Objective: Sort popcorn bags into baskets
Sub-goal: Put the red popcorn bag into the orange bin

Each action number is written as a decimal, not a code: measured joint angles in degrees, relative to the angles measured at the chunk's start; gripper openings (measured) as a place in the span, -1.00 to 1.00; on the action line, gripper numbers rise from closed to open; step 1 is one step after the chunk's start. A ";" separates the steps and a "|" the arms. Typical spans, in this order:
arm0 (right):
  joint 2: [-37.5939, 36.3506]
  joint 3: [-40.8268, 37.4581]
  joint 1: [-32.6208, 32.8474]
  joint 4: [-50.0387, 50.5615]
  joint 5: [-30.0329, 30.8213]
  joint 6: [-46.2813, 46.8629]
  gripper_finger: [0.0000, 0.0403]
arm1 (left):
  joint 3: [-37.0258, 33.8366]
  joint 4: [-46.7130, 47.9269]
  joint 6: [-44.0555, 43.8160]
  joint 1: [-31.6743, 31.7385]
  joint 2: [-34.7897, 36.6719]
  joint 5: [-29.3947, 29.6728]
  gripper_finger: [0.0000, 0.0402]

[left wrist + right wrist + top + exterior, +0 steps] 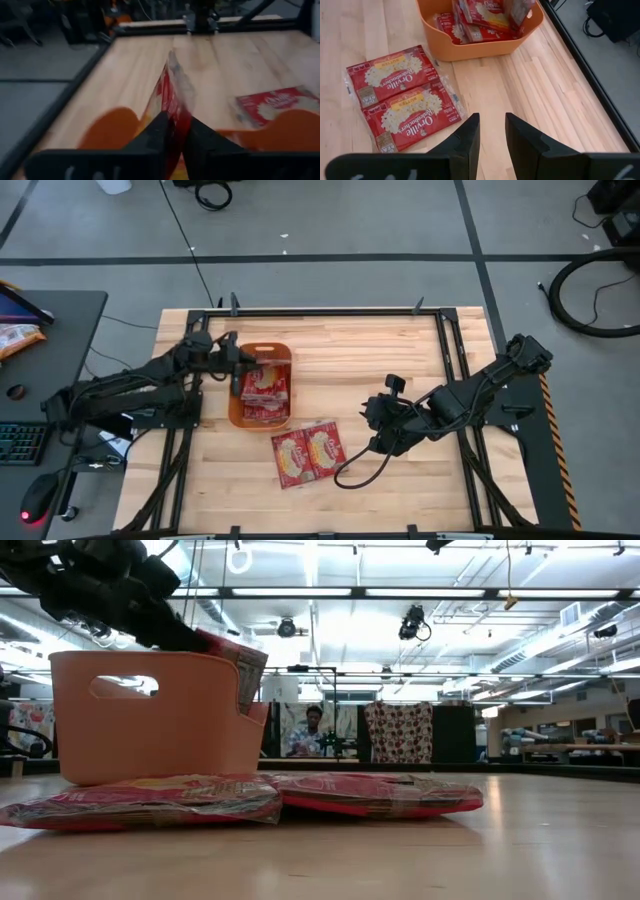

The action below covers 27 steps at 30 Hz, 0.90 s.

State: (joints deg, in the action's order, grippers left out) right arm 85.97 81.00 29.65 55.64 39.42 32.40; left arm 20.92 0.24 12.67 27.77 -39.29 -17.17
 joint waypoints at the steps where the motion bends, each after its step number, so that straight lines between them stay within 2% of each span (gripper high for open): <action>1: 0.00 -0.01 0.02 0.00 0.00 0.00 -0.52 | -0.02 0.60 -0.59 -0.26 -0.02 -0.28 -0.71; 7: 0.00 0.00 0.02 -0.04 -0.02 0.41 -0.52 | -0.02 1.93 -5.00 -2.25 -0.02 -0.41 -0.45; 12: 0.16 0.00 0.02 -0.05 -0.48 0.43 -0.52 | -0.04 1.03 -8.32 -4.49 -0.02 -0.30 -0.32; 23: 0.17 -0.01 0.02 -0.48 -2.21 0.46 -0.52 | -0.04 -2.37 -10.67 -8.79 1.92 -0.64 -0.29; 27: 0.17 -2.64 0.02 -6.04 -5.62 -3.29 -0.52 | -0.04 -6.30 -13.68 -11.80 1.84 -3.52 -0.29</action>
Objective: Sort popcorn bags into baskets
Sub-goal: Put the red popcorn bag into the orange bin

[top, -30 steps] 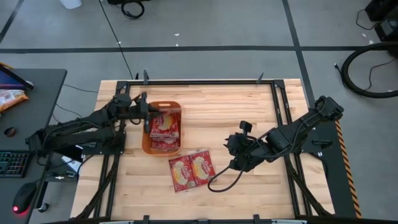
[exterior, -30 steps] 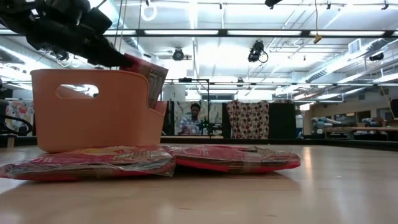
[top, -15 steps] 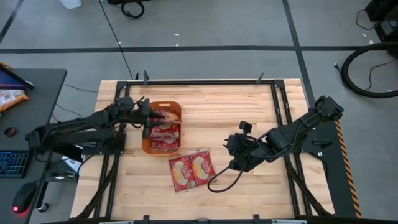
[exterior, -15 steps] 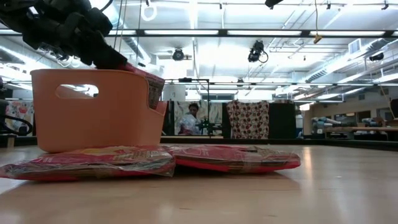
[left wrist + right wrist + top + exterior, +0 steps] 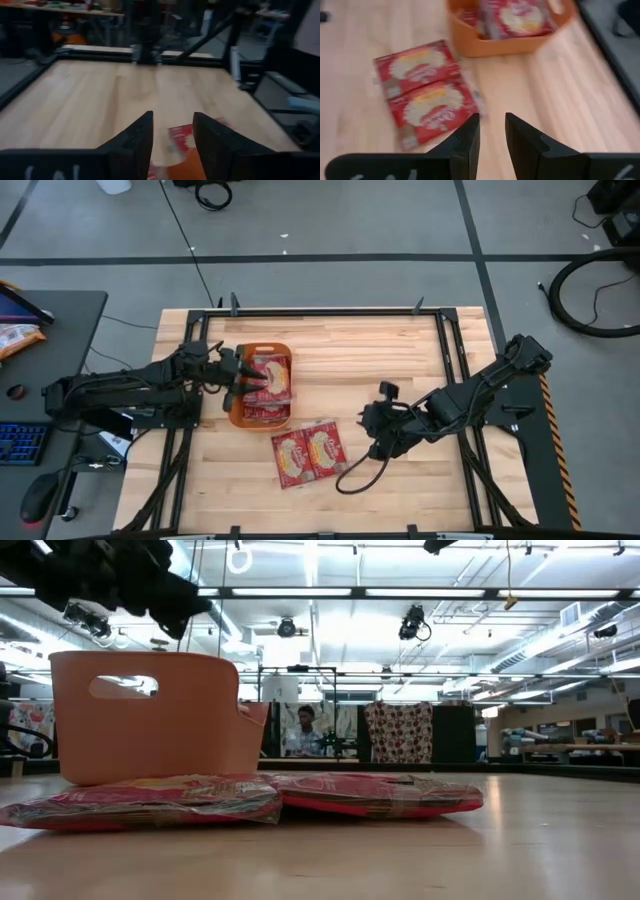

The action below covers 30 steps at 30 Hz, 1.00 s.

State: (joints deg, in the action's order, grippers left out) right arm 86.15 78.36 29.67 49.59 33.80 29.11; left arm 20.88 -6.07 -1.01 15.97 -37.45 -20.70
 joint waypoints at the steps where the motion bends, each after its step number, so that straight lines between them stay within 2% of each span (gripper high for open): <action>1: 0.00 -1.32 0.00 -2.72 -0.86 -1.62 -0.52 | 0.00 -0.27 -0.46 -0.93 0.00 -0.10 -0.28; 6: 0.00 -8.28 -0.37 -16.13 -5.29 -10.16 -0.52 | 0.00 -1.25 -3.16 -5.70 -0.02 0.61 -0.28; 10: 0.00 -13.10 -0.95 -26.53 -6.61 -14.68 -0.52 | 0.00 -1.59 -4.88 -9.80 -0.07 5.90 -0.28; 16: 0.42 -18.59 -1.84 -37.56 -8.17 -15.62 -0.52 | 0.00 -5.22 -5.60 -15.45 -0.09 13.52 -0.28; 20: 5.24 -18.05 -2.05 -38.48 -9.29 -15.39 -0.52 | 0.02 -8.18 -6.26 -18.12 -0.09 17.69 -0.28; 26: 16.34 -12.60 -2.08 -38.23 -13.16 -17.69 -0.52 | 0.02 -9.48 -7.64 -20.45 -0.44 26.62 -0.28; 30: 21.54 -8.96 -2.05 -38.31 -15.87 -20.70 -0.52 | 0.02 -9.50 -7.51 -20.75 -0.88 28.53 -0.28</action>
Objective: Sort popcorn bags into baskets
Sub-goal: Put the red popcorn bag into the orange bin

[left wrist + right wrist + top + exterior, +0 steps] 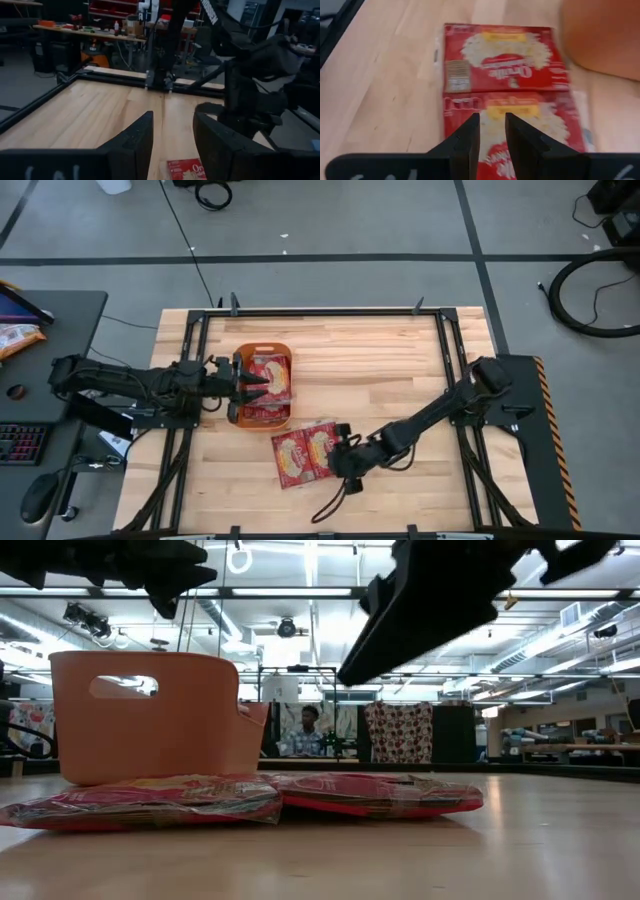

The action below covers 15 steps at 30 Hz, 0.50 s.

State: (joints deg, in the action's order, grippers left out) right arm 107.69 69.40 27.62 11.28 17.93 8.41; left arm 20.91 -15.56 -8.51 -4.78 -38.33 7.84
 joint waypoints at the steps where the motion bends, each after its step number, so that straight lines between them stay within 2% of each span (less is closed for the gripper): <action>1: 1.16 0.76 0.00 0.00 -0.56 -0.49 -0.52 | 0.00 0.13 0.00 0.00 -0.02 0.02 -0.28; 7: 4.93 1.97 -0.15 2.15 -2.67 -0.82 -0.52 | -0.02 0.02 0.11 0.00 -1.12 0.07 -0.28; 12: 5.70 1.99 -0.26 14.12 -3.91 -0.90 -0.52 | 0.04 -0.61 0.12 0.01 -2.85 0.05 -0.28; 15: 5.49 2.11 -0.78 21.76 -0.32 -0.81 -0.52 | 0.04 -0.88 0.11 0.02 -3.64 0.07 -0.28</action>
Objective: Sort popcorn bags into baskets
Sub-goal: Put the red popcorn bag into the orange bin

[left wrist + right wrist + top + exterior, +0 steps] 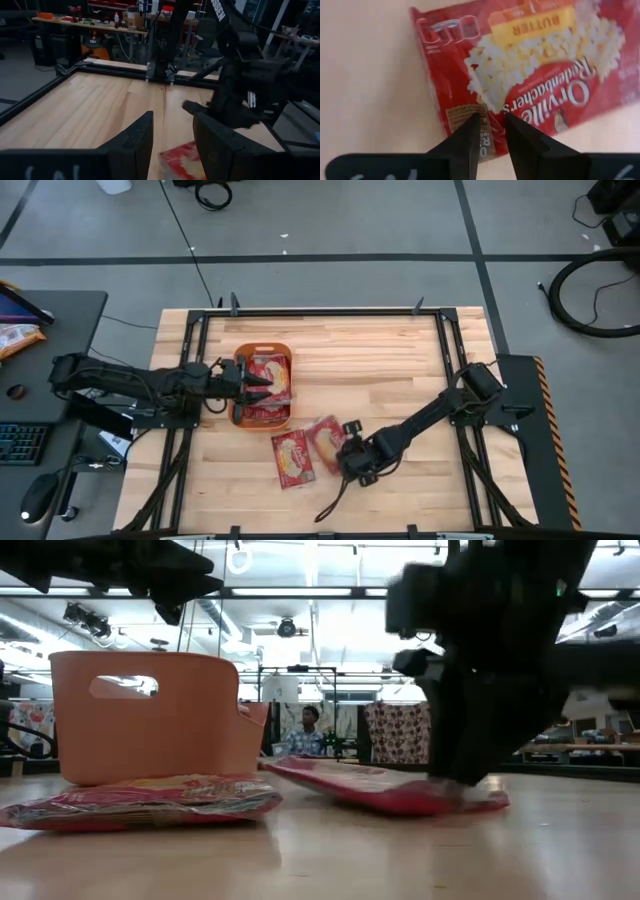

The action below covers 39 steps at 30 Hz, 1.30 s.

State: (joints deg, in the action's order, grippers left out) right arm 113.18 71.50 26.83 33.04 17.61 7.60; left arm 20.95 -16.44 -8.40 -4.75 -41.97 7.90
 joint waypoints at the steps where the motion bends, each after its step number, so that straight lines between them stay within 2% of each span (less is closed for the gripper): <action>1: -0.03 0.00 -0.31 2.34 1.75 -0.04 -0.52 | 0.00 -0.60 0.00 0.00 -0.41 0.00 -0.28; 7: -0.24 -0.10 -3.45 15.63 15.82 2.36 -0.52 | 0.00 -1.00 0.01 0.02 -0.93 -0.01 -0.28; 10: -1.56 -0.15 -4.64 22.16 17.46 3.49 -0.52 | 0.00 -1.00 0.02 0.02 -0.94 -0.02 -0.28; 14: -4.85 -0.15 -4.94 25.03 20.06 5.97 -0.53 | 0.00 -0.96 0.02 0.02 -0.94 -0.01 -0.28; 19: -8.81 -0.15 -3.93 14.96 22.22 5.31 -0.53 | 0.00 -0.97 0.02 0.02 -0.94 -0.02 -0.28; 24: -8.46 -1.49 -3.98 0.52 21.41 3.65 -0.51 | 0.00 -0.96 -0.24 0.02 -0.94 -0.02 -0.28; 27: -7.96 -3.69 -5.04 -4.65 16.59 4.08 -0.45 | 0.00 -0.92 -0.26 0.01 -0.94 -0.03 -0.28; 32: -7.27 -6.07 -6.03 -11.10 12.81 2.11 -0.16 | -0.04 -1.07 -0.11 0.02 -0.94 -0.02 -0.28; 39: -7.25 -10.22 -6.60 -15.55 14.46 -0.07 0.30 | -0.04 -2.10 0.00 0.02 -0.94 -0.02 -0.28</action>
State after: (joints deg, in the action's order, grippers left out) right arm 105.93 61.28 20.23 17.49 32.07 7.53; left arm 20.91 -18.55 -8.40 -4.73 -42.92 7.88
